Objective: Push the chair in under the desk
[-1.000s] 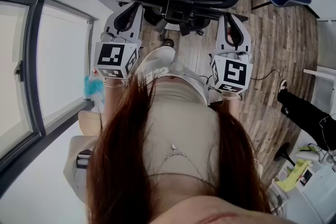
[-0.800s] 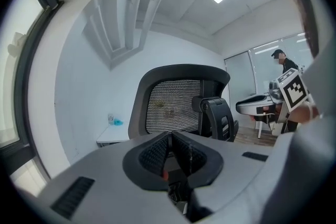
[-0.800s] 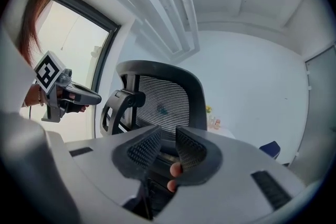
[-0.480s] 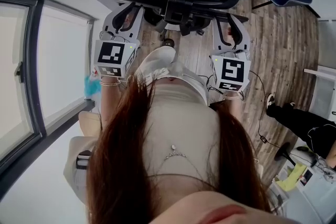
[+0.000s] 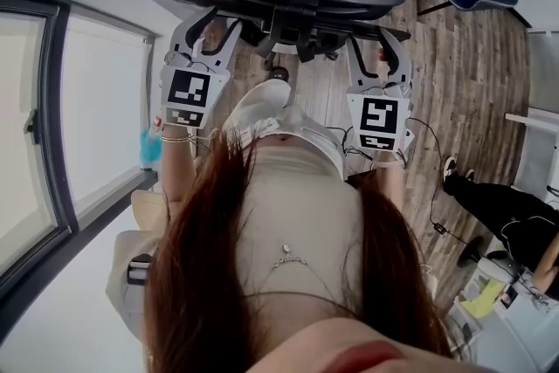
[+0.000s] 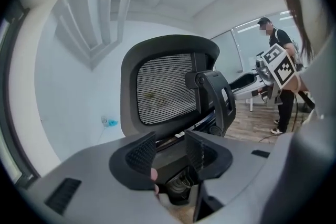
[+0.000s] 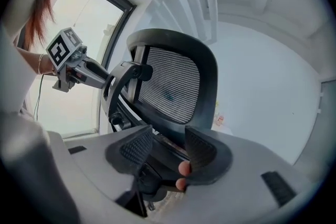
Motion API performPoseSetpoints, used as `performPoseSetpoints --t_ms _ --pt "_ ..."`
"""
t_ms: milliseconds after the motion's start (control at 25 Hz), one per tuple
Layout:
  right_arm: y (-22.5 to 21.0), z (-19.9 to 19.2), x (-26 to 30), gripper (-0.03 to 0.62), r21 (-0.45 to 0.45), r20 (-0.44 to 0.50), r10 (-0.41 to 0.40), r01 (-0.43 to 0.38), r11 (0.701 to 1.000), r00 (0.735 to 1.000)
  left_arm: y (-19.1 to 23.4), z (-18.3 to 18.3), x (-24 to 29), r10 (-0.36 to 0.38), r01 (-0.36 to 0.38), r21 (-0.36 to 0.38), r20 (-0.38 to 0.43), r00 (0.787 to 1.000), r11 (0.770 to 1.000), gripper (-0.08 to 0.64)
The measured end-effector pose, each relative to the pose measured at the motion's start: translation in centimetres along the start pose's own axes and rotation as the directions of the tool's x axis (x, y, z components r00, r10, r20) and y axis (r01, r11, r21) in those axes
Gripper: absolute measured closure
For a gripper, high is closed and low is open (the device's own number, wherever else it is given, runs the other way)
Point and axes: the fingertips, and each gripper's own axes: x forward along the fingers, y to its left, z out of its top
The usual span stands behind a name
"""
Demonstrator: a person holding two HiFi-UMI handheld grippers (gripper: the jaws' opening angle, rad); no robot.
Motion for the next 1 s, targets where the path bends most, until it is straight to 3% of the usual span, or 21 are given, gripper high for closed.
performPoseSetpoints --t_ms 560,1000 --pt "0.0 -2.6 1.2 0.344 -0.119 -0.111 0.001 -0.014 0.993 0.994 0.1 -2.2 1.8 -0.003 0.021 0.17 -0.11 0.994 0.985 0.336" --pt "0.2 -4.1 1.9 0.308 -0.162 -0.178 0.013 -0.042 0.986 0.984 0.2 -2.8 2.5 -0.025 0.054 0.206 -0.143 0.989 0.977 0.304"
